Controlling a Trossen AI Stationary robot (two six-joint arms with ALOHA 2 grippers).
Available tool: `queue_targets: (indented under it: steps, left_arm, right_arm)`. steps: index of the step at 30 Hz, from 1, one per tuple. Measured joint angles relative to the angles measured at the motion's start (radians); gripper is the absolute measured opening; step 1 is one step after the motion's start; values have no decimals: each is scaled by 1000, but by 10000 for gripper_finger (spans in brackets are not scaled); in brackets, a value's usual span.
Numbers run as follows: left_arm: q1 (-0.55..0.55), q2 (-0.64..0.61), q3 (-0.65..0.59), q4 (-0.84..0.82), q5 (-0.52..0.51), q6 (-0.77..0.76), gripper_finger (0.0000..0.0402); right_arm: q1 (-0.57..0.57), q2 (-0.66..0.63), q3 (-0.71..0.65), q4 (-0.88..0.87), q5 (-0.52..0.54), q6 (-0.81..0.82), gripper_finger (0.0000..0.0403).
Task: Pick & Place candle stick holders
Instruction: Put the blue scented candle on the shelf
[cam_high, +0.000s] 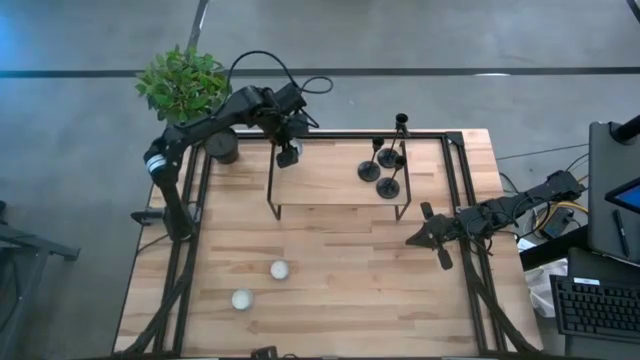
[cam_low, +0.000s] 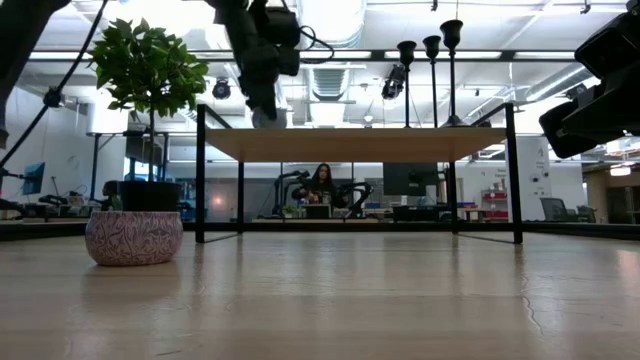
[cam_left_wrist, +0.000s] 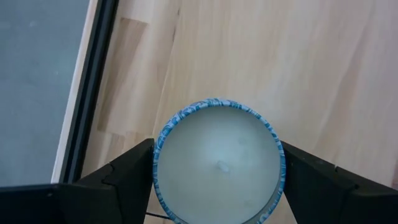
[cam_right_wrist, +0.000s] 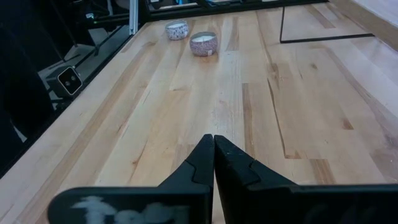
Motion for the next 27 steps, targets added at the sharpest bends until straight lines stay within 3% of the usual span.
queue_targets:
  steps: [16, 27]
  left_arm:
    - [18, 49, -2, 31, 30, 14, 287]
    - [19, 47, -80, 109, 81, 5, 287]
  right_arm:
    - [0, 0, 0, 0, 0, 0, 8]
    - [0, 0, 0, 0, 0, 0, 8]
